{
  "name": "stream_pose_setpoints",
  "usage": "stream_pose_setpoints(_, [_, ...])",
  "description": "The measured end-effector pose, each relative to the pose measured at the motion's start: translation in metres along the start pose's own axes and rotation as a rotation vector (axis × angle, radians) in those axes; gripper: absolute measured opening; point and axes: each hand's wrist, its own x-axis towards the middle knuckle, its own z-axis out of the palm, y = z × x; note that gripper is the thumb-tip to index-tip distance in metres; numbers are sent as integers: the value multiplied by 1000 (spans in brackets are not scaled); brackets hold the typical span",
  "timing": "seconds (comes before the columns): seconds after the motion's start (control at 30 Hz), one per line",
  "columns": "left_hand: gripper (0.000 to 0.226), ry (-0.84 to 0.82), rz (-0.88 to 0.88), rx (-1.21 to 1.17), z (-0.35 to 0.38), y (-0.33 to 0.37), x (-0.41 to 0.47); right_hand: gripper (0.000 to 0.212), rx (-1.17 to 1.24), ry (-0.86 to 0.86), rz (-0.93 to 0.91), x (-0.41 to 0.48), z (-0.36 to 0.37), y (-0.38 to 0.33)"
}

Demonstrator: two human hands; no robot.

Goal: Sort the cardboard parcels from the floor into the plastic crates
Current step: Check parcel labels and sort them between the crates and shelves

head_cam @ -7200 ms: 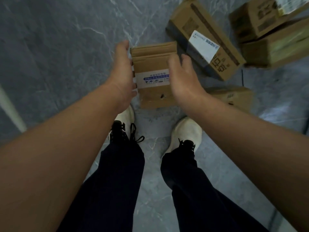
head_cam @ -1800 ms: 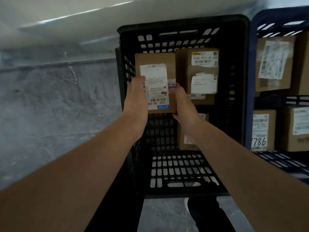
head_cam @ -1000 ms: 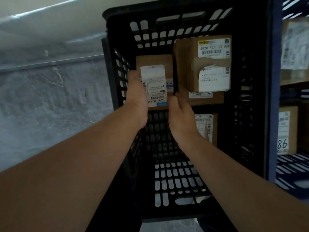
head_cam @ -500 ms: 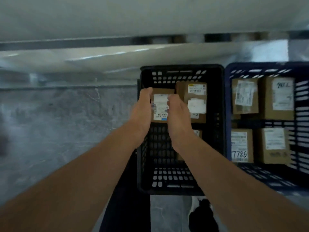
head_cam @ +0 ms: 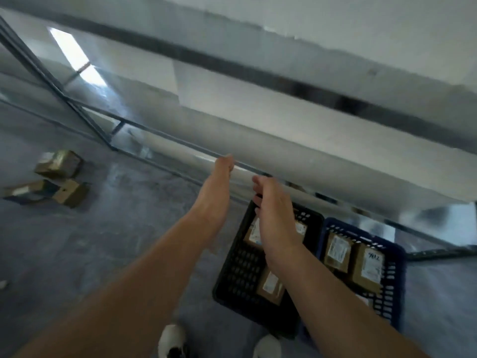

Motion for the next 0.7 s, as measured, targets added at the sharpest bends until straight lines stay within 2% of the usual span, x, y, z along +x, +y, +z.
stream_pose_setpoints(0.2, [52, 40, 151, -116, -66, 127, -108, 41, -11, -10, -199, -101, 26, -153])
stream_pose_setpoints(0.33, [53, 66, 240, -171, -127, 174, -182, 39, -43, -21, -257, -168, 66, -219])
stream_pose_setpoints(0.47, [52, 146, 277, -230, -206, 185, -235, 30, -20, -100, -275, -228, 127, -245])
stream_pose_setpoints(0.63, [58, 216, 301, -249, -307, 166, -268, 65, -33, -253, -265, -280, 208, -242])
stream_pose_setpoints(0.7, [60, 273, 286, -266, -344, 157, -270, 60, -31, -310, -241, -288, 239, -241])
